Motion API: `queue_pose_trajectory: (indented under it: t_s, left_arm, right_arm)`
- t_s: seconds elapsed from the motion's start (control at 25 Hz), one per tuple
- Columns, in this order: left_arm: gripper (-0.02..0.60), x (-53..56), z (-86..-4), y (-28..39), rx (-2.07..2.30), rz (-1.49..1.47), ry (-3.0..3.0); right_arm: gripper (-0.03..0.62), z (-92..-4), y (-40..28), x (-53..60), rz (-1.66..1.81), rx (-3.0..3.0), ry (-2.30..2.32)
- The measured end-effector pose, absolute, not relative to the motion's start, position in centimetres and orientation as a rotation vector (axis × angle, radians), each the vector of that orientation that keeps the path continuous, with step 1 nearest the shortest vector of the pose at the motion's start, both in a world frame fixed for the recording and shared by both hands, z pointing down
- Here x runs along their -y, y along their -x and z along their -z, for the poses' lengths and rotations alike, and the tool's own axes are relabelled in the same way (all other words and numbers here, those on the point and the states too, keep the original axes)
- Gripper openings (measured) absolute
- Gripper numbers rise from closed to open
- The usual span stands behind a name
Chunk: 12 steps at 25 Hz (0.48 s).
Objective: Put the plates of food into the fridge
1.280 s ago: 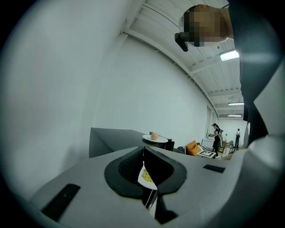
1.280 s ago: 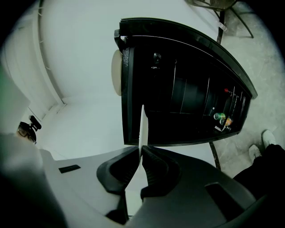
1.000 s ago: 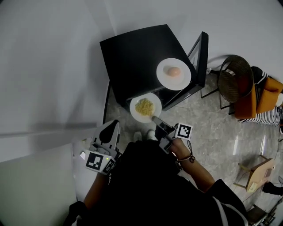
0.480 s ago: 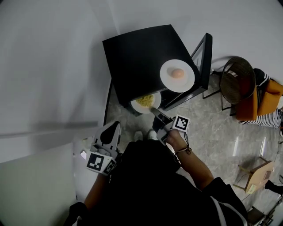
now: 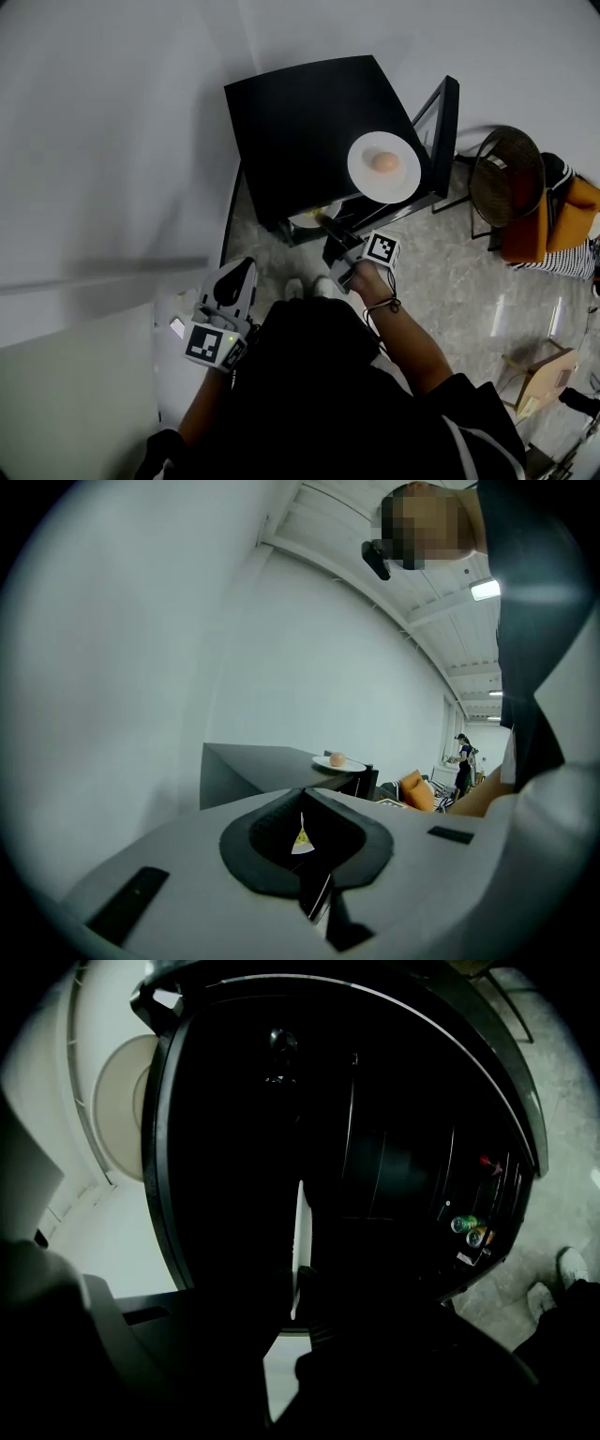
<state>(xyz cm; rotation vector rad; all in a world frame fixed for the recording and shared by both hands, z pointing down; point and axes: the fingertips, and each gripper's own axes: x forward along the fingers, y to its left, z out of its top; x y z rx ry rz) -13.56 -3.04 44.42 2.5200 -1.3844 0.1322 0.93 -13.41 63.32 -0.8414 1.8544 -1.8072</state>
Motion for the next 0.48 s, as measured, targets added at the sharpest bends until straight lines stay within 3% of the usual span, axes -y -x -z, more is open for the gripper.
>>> queue_pose_trajectory:
  t_s: [0.48]
  left_arm:
    - [0.028,4.0,-44.9,14.4,1.394,-0.094,-2.468]
  right_arm:
    - [0.040,-65.2,0.1,16.3,1.838,-1.824,0.874]
